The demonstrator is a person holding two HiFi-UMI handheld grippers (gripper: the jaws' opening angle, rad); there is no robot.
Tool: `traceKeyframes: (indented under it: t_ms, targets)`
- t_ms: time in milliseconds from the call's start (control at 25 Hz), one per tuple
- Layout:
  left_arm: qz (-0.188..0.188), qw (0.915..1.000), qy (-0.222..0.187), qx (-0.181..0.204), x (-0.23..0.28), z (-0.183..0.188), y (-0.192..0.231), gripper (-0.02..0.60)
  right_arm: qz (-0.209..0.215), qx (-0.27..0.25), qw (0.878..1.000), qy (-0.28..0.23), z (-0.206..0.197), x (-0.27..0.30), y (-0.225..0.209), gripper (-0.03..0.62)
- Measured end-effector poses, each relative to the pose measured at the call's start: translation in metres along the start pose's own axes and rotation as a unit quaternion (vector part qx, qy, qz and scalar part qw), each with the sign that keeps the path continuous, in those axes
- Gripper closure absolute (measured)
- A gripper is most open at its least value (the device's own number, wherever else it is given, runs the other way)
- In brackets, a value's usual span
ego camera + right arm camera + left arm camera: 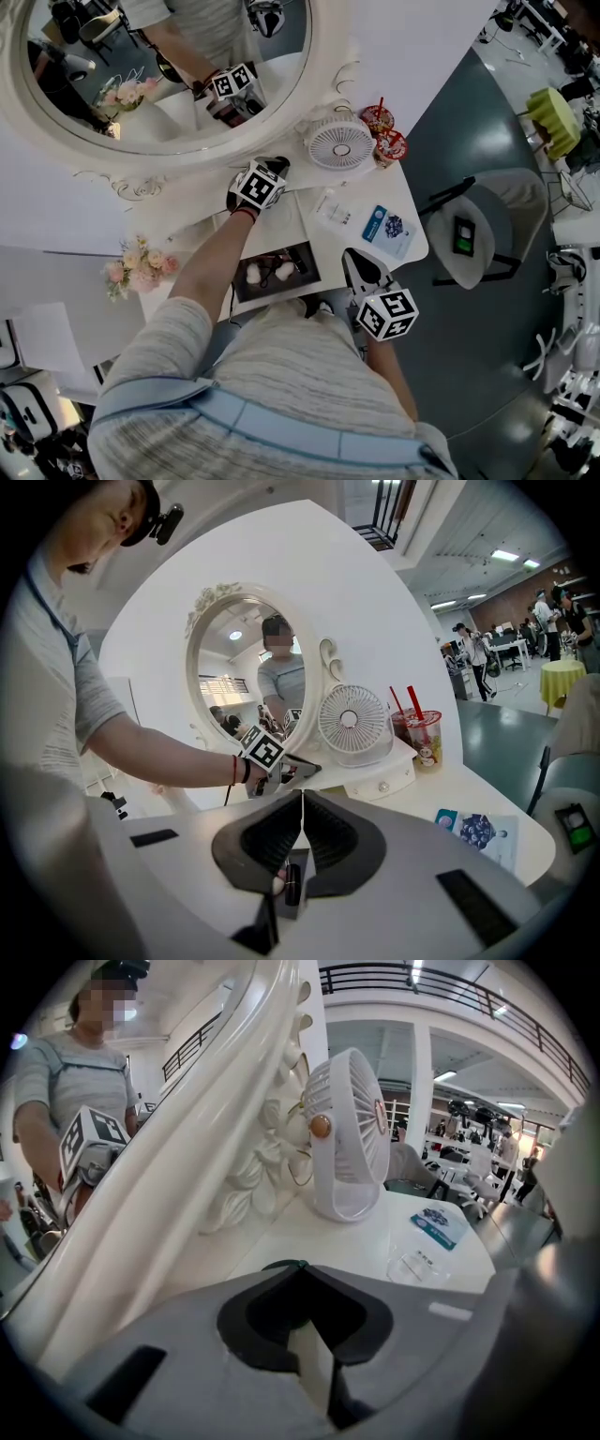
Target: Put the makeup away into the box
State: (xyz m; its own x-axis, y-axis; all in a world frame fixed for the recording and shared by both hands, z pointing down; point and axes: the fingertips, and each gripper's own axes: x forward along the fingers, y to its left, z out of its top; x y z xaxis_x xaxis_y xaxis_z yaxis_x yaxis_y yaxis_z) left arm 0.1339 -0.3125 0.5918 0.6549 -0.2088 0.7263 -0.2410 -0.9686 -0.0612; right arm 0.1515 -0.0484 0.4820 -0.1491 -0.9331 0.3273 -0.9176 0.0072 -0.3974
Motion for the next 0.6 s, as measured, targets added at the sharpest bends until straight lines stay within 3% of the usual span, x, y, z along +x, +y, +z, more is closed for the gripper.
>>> traceKeyframes:
  t_ms: [360,600]
  targets:
    - [-0.002,0.9997,-0.004,-0.026,-0.0020,0.0007,0.0008,0.558,-0.003,-0.003,1.000,-0.004,0.0025,-0.0053,0.0018,0.583]
    - [0.006,0.9999,-0.007,-0.014,-0.0091,0.0024,-0.0052,0.558,-0.001,-0.006,1.000,-0.006,0.0034,-0.0098,0.0045,0.583]
